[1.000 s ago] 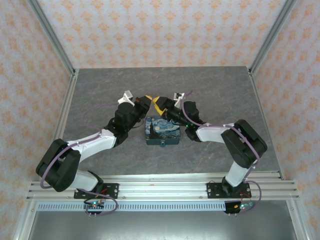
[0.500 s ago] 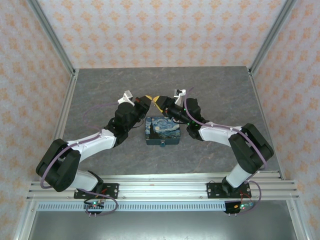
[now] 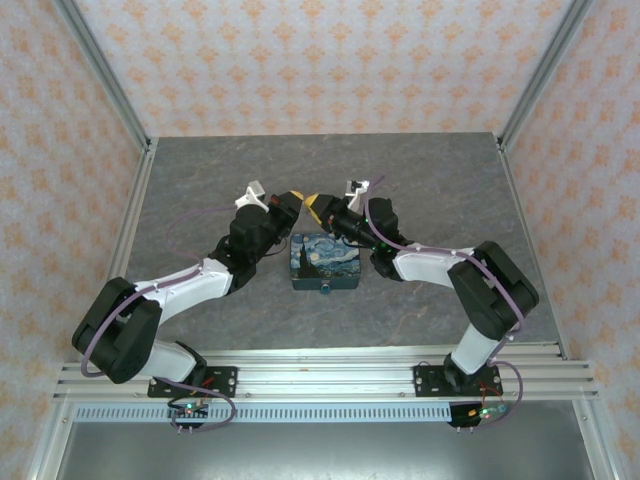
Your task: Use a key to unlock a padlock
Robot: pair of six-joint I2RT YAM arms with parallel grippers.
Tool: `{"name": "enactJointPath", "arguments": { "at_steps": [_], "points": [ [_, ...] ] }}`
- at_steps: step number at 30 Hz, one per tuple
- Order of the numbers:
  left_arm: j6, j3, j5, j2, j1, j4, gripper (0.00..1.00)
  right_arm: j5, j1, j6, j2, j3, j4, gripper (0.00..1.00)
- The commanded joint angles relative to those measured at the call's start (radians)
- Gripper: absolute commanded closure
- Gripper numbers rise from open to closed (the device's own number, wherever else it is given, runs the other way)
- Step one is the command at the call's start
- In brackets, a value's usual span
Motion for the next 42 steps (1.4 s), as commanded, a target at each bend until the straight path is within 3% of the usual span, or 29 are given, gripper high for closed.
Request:
{"name": "enactJointPath", "arguments": {
  "at_steps": [1, 7, 11, 24, 32, 35, 42],
  "points": [
    [0.002, 0.003, -0.023, 0.003, -0.013, 0.021, 1.00, -0.003, 0.004, 0.007, 0.006, 0.019, 0.062, 0.87],
    [0.001, 0.001, -0.028, 0.003, -0.013, 0.024, 1.00, -0.018, 0.004, 0.035, 0.019, 0.013, 0.104, 0.87],
    [0.001, 0.002, -0.027, 0.005, -0.013, 0.024, 1.00, -0.029, 0.005, 0.052, 0.023, 0.008, 0.137, 0.81],
    [0.004, 0.000, -0.035, 0.002, -0.013, 0.020, 1.00, -0.031, 0.013, 0.055, 0.023, -0.010, 0.142, 0.87],
    [0.008, -0.001, -0.044, -0.005, -0.013, 0.011, 1.00, -0.020, 0.013, 0.055, 0.012, -0.037, 0.148, 0.88],
    [0.012, 0.000, -0.046, -0.005, -0.013, 0.007, 1.00, -0.023, 0.013, 0.057, 0.008, -0.042, 0.154, 0.81],
    [0.013, 0.001, -0.043, -0.004, -0.013, 0.007, 1.00, -0.034, 0.013, 0.057, 0.007, -0.041, 0.154, 0.85]
  ]
}}
